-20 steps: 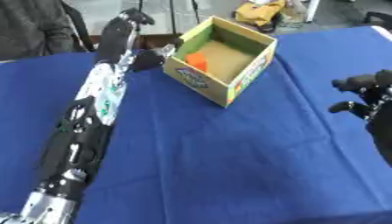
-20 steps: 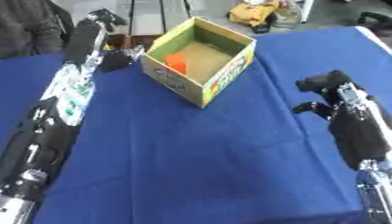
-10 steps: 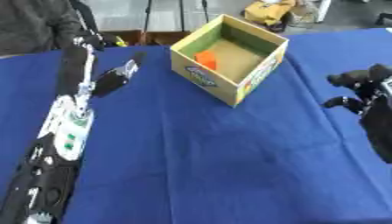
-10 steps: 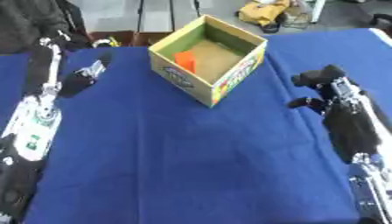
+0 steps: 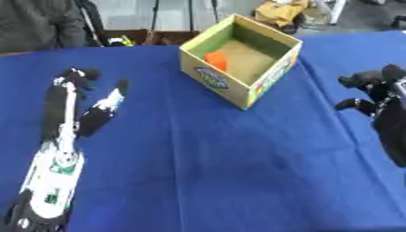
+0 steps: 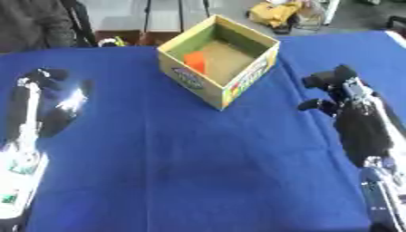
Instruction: Pick up objects on the table and place them in the box.
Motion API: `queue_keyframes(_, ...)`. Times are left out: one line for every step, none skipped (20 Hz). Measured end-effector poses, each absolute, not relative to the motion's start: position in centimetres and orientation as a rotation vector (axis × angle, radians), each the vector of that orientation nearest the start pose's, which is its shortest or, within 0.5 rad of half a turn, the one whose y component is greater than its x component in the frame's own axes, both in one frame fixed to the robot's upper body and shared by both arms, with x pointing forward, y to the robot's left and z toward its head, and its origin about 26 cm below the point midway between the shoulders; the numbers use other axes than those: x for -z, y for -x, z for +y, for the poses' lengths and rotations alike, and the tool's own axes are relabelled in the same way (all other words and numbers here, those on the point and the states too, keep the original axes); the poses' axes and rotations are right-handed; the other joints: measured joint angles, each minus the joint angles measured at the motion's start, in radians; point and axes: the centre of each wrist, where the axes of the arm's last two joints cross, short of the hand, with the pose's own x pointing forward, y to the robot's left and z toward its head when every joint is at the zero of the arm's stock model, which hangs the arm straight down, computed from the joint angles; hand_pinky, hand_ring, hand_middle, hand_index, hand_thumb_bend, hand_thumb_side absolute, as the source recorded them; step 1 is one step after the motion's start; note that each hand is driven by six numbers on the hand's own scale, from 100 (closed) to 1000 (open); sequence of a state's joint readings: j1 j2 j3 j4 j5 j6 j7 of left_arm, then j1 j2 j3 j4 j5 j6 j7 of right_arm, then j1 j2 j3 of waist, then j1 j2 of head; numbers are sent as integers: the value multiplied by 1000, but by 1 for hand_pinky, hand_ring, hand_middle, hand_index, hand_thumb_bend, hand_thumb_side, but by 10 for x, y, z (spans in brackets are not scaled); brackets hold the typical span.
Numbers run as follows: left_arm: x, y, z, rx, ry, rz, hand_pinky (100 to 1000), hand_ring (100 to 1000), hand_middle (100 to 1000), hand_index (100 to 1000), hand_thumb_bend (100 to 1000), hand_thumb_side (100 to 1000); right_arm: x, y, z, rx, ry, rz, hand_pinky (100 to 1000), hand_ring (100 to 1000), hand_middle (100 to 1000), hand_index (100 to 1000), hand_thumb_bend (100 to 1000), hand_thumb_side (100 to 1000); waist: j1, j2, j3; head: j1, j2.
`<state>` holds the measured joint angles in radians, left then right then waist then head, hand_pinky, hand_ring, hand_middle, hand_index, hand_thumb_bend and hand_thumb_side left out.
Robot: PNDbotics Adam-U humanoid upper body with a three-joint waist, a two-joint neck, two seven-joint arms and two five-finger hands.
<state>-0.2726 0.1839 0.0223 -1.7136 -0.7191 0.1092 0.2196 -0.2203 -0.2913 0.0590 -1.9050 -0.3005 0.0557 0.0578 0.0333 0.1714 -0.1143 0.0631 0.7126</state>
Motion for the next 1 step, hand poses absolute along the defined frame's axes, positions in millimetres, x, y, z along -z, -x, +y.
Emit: queue_keyframes(-115, -331, 258, 398, -962, -1859, 511, 578, 593, 705, 623, 835, -149, -304, -254, -244, -236, -2012, 562, 837, 589, 666, 100, 745, 0, 0, 0, 0, 1)
